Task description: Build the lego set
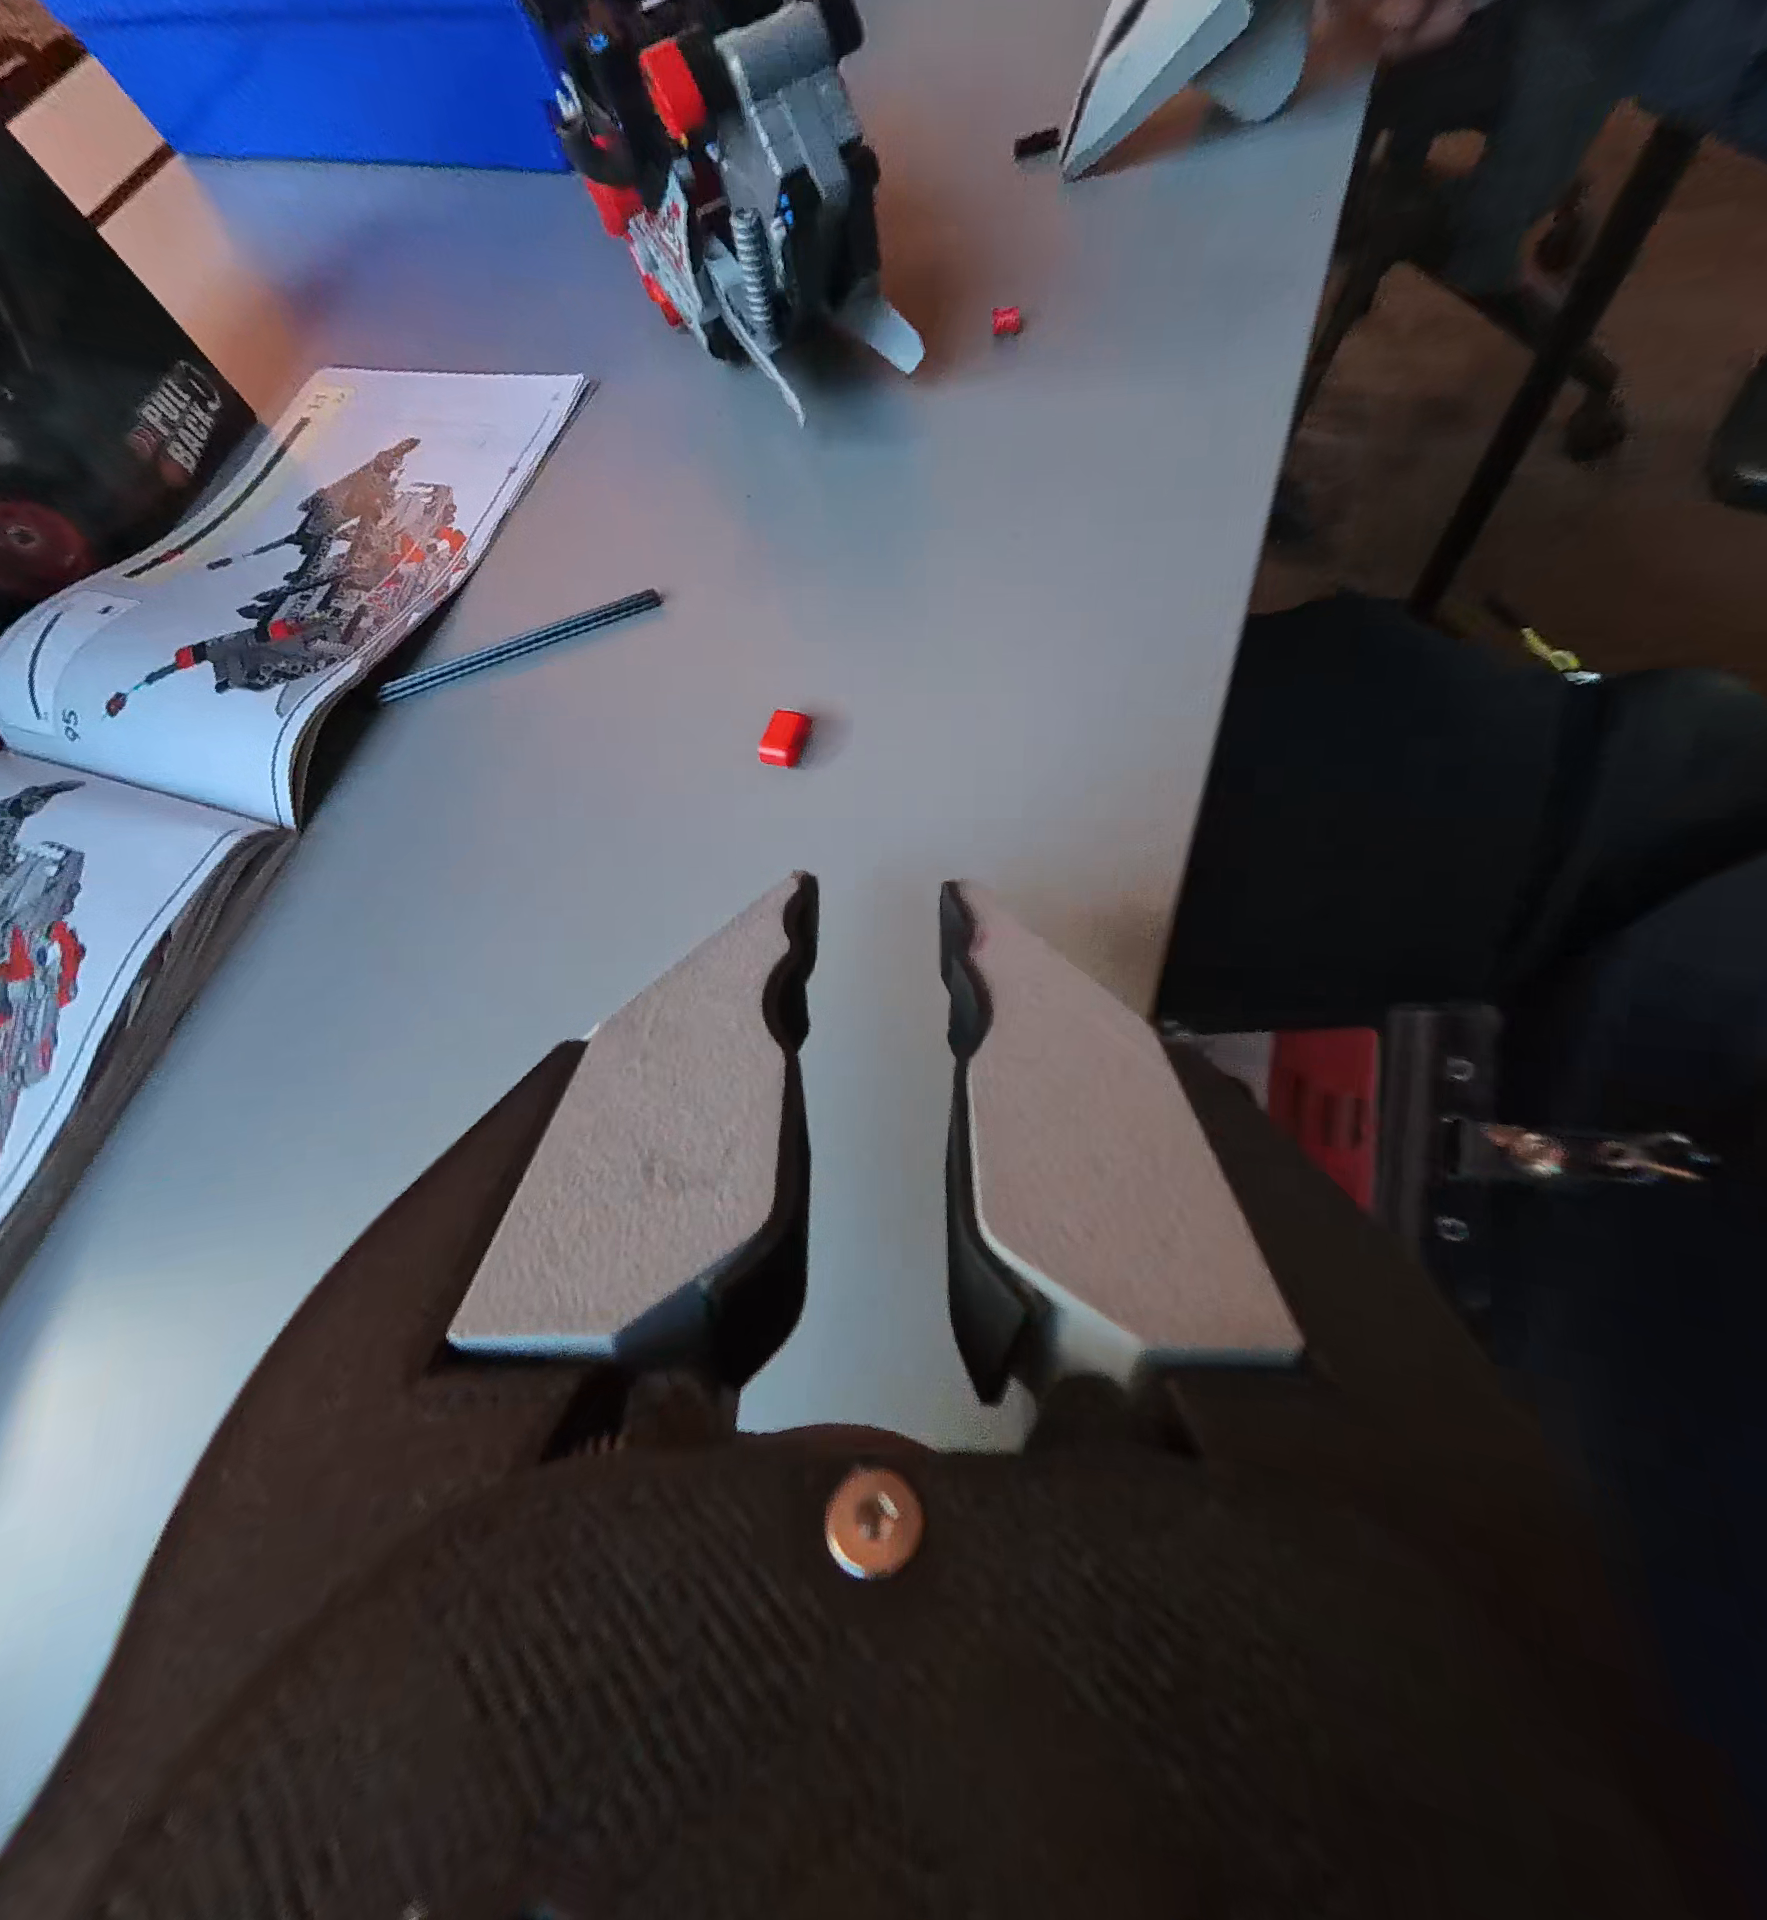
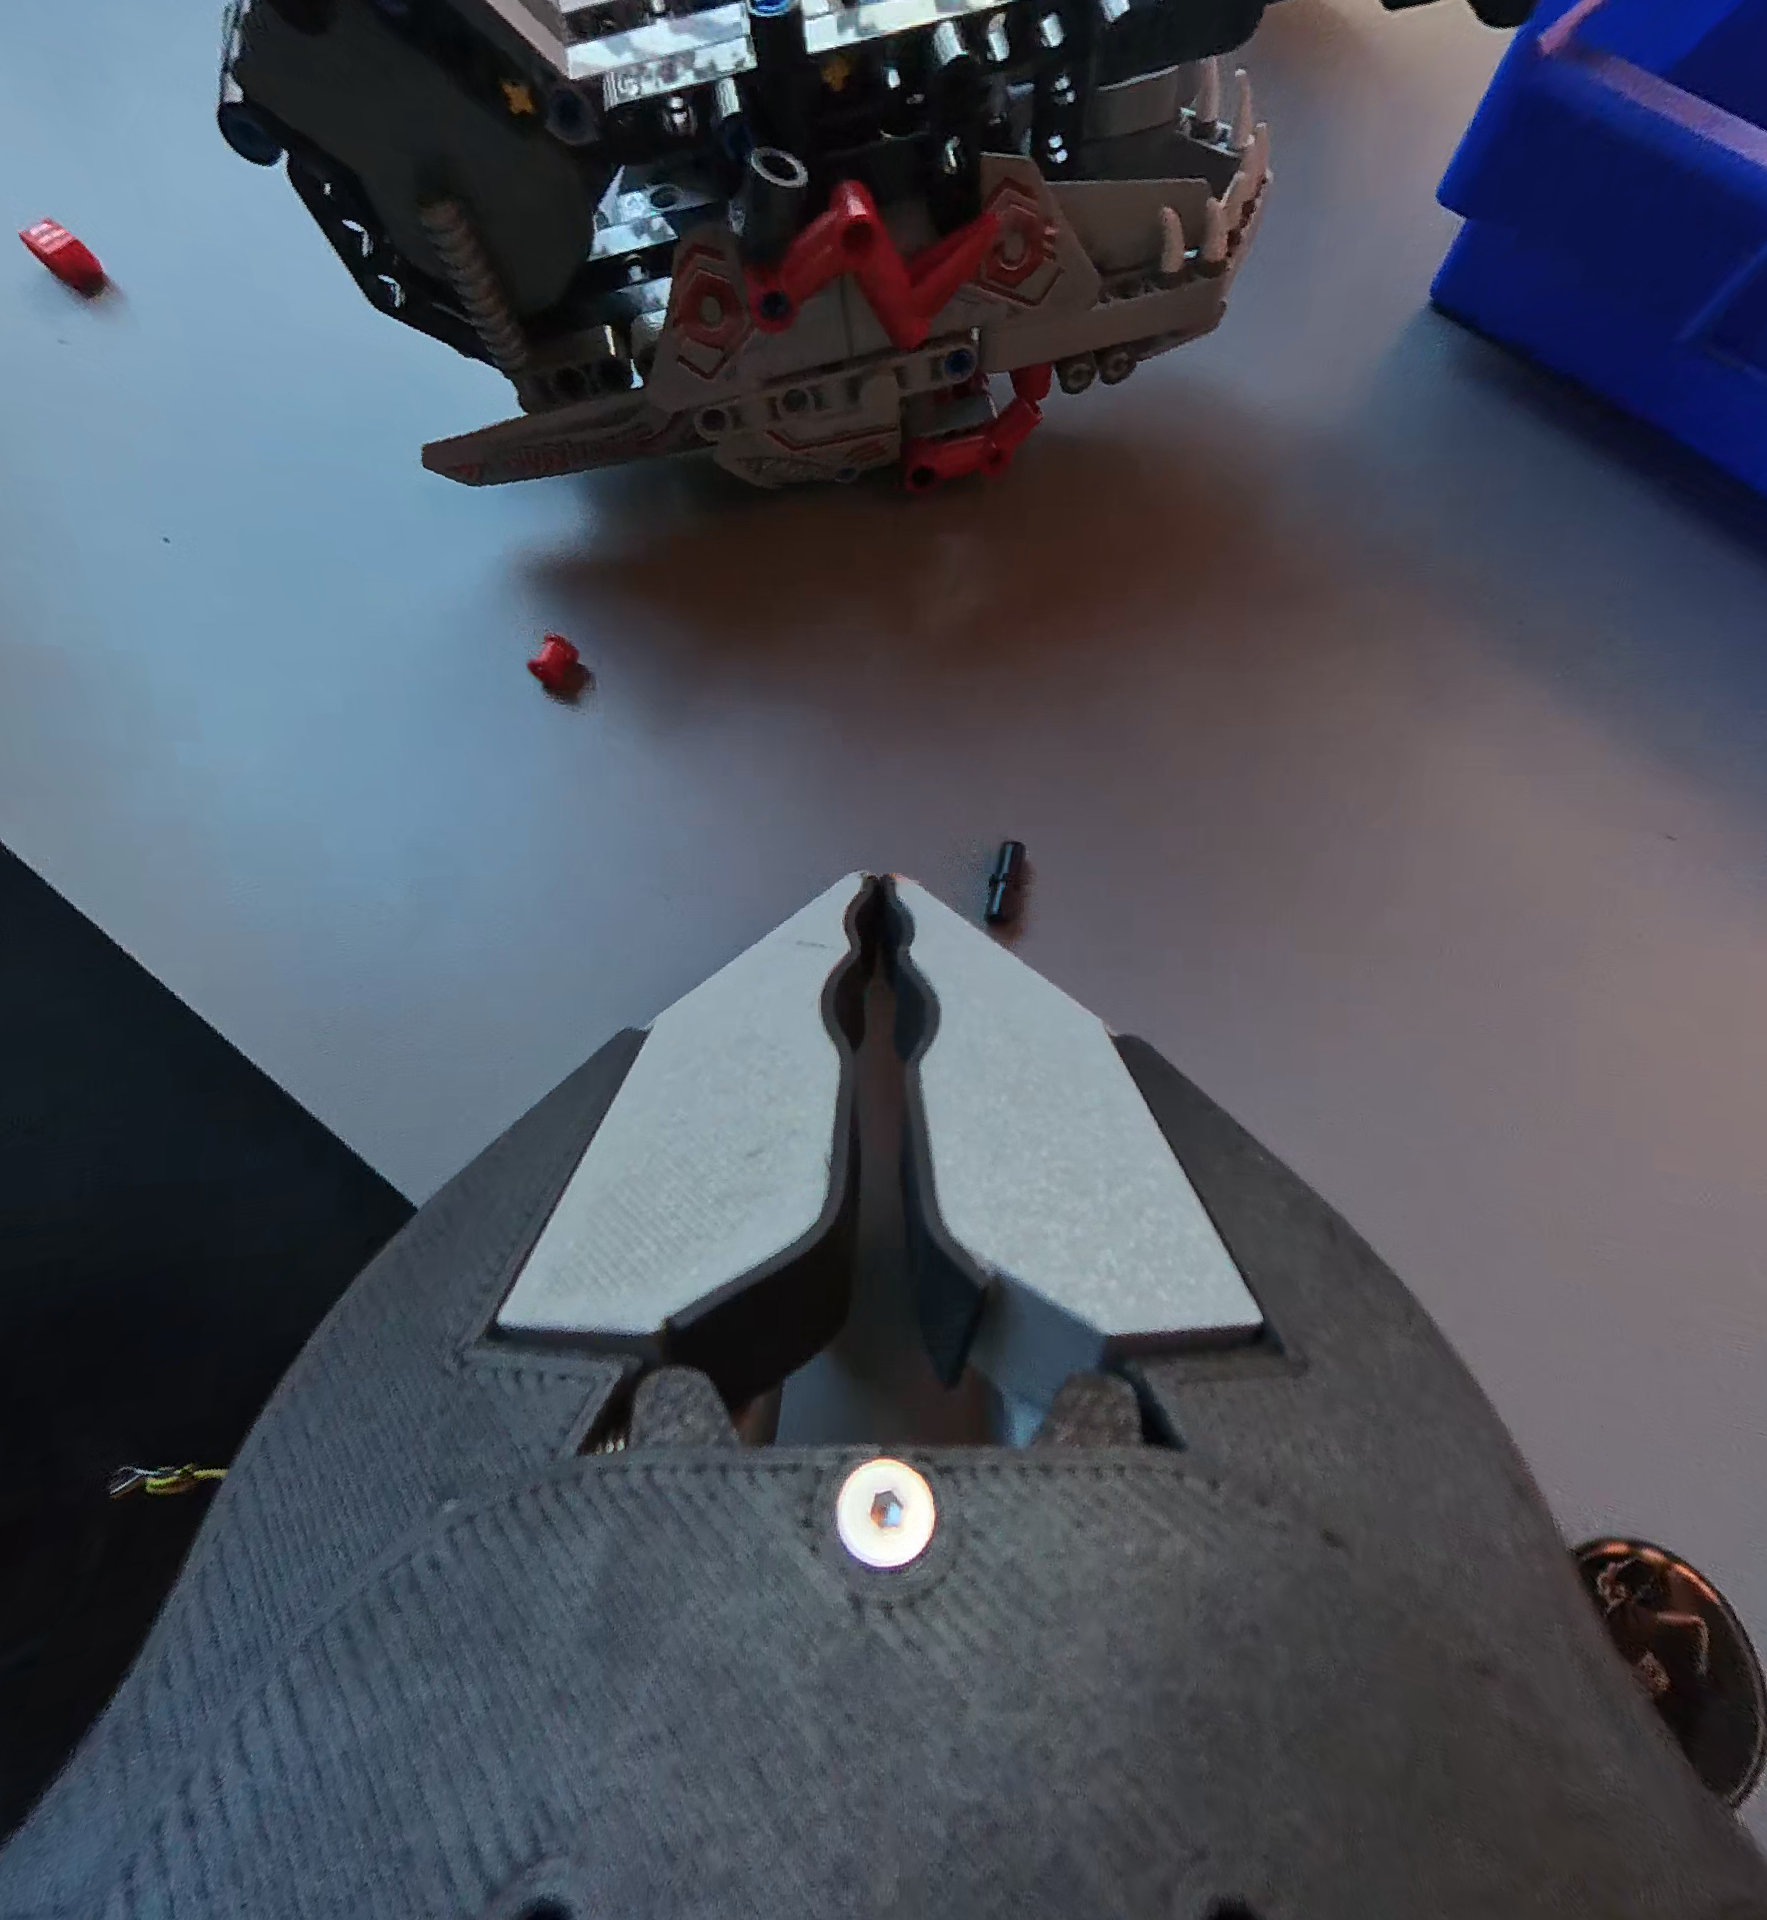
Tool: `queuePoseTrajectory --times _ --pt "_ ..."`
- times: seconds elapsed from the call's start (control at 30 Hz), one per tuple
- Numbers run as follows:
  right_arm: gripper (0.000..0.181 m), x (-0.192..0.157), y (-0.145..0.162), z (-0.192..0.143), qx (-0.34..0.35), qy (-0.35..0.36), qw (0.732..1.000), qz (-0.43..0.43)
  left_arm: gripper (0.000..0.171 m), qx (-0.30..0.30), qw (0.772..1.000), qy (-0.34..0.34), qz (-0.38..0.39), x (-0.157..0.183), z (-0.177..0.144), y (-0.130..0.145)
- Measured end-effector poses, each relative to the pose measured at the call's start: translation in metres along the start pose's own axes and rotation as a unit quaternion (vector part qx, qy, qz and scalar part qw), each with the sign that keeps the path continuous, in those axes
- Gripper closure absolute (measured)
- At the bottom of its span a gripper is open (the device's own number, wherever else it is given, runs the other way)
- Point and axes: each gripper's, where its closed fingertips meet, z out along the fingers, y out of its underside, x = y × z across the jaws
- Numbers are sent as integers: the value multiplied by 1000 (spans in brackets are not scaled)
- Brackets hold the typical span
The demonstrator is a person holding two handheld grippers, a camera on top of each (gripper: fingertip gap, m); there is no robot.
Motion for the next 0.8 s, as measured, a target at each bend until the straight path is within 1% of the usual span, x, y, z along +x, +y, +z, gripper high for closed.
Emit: queuePoseTrajectory --times 0.1,0.2,0.27,0.33,0.43,0.53,0.63,0.67,0.7,0.8 --pt "181 -2 0 -2 5 -15 1000 6 150 -15 1000 -5 -1 -15 19 -1" --pt "179 -2 0 -8 25 -31 999 24 148 -24 999 22 -8 -18 36 -4" --pt "179 3 2 -13 34 -27 998 37 145 -32 999 25 13 -23 46 -6" --pt "175 7 5 -17 39 -15 998 45 144 -39 998 27 34 -27 54 -11" --pt "166 10 2 -20 50 -3 998 46 142 -58 996 53 51 -24 65 -15" --pt "163 20 5 -12 21 25 999 42 143 -84 992 74 55 -21 76 -12" --pt "164 25 5 -5 -7 36 999 36 153 -82 990 114 27 -14 82 -15" --pt "164 25 4 -4 -12 38 999 31 160 -84 989 123 17 -13 83 -15" --pt "165 26 4 -2 -14 41 999 25 171 -87 987 133 6 -12 83 -15" --pt "169 25 1 2 -17 35 999 16 171 -90 986 137 -26 -12 84 -16"
